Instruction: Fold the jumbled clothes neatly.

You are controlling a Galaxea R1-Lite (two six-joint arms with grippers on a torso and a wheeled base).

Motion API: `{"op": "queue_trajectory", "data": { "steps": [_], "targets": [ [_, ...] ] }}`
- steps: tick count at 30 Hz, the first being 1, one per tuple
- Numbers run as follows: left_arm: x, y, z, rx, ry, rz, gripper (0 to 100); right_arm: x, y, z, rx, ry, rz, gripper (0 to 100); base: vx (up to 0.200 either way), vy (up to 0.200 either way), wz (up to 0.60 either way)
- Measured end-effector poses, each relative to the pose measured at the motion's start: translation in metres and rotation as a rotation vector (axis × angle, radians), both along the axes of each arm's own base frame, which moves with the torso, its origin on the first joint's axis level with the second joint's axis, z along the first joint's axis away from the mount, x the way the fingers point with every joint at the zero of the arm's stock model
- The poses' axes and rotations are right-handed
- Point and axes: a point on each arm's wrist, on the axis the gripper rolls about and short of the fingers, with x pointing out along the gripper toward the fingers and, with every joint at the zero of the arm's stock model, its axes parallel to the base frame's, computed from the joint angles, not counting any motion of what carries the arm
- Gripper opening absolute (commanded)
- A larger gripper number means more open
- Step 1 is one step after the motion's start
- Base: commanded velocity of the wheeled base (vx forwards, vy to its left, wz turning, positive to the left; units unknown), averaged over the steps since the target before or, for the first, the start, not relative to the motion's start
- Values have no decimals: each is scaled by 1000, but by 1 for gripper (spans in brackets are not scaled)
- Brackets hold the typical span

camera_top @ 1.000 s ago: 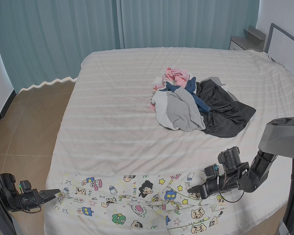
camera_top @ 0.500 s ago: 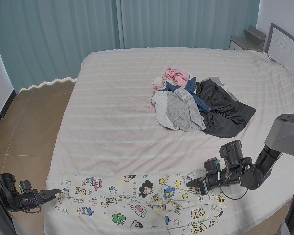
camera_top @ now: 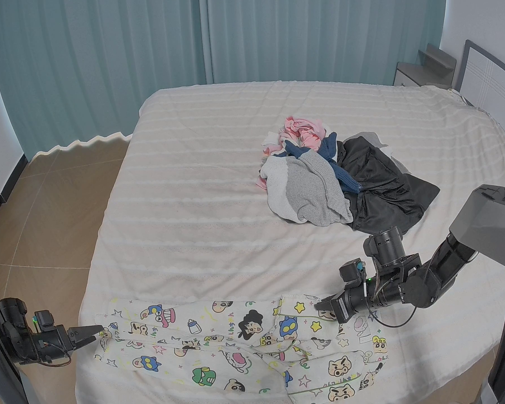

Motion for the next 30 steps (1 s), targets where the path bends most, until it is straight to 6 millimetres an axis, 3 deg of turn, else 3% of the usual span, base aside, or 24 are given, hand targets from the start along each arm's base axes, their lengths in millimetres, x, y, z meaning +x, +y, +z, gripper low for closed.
{"op": "queue_trajectory", "data": {
  "steps": [1,2,17,30],
  "targets": [
    [0,0,0,0,0,0,100,2,1,-1,-4,-6,-1,0,0,0,0],
    [0,0,0,0,0,0,100,4,1,-2,-9,-11,-2,100,0,0,0],
    [0,0,-3,30,-20,-21,100,15,1,-4,67,-58,-81,100,0,0,0],
    [-1,0,-4,28,-16,-22,100,-15,-18,-5,201,28,-239,100,0,0,0]
  ]
}}
